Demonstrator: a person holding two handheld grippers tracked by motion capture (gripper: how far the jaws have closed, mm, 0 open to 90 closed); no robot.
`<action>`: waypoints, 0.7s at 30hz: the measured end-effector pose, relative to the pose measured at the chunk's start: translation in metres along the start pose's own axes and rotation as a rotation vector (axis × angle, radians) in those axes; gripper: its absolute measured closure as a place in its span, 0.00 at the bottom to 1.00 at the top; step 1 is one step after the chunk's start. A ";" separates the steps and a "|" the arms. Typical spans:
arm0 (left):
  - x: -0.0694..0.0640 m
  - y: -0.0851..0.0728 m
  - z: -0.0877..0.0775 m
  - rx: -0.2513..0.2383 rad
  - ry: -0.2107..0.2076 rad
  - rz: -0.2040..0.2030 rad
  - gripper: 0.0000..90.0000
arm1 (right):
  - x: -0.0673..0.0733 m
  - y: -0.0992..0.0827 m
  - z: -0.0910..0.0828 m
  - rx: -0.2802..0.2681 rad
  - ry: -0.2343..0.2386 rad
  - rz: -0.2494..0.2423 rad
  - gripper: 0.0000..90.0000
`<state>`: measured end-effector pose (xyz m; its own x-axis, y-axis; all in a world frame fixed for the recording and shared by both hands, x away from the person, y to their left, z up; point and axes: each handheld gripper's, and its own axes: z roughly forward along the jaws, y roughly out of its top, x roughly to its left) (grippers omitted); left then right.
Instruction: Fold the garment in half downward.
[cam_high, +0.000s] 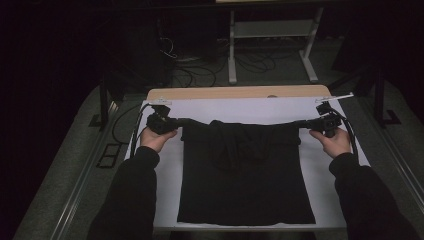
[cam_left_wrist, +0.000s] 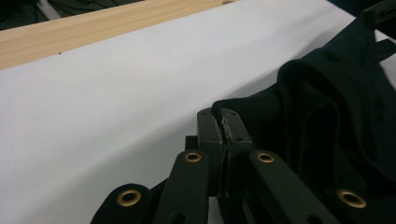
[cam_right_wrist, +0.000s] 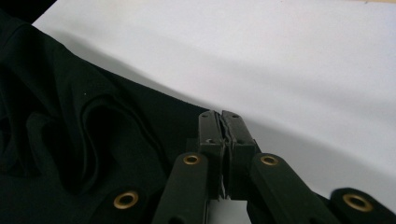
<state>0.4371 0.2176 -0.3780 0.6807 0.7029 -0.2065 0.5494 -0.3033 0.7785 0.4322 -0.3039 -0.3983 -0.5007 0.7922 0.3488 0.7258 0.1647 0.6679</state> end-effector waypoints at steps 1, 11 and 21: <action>0.001 0.001 0.000 -0.001 0.003 0.000 0.97 | -0.001 0.001 0.000 -0.001 -0.002 -0.001 0.96; 0.008 0.010 0.002 -0.016 0.025 -0.022 0.97 | -0.003 0.019 0.002 -0.028 -0.013 -0.001 0.96; 0.014 0.026 0.006 -0.018 0.054 -0.010 0.97 | -0.010 0.033 0.005 -0.040 -0.028 0.008 0.96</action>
<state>0.4634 0.2157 -0.3639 0.6478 0.7395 -0.1829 0.5470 -0.2845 0.7873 0.4640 -0.3038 -0.3828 -0.4809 0.8097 0.3362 0.7101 0.1348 0.6910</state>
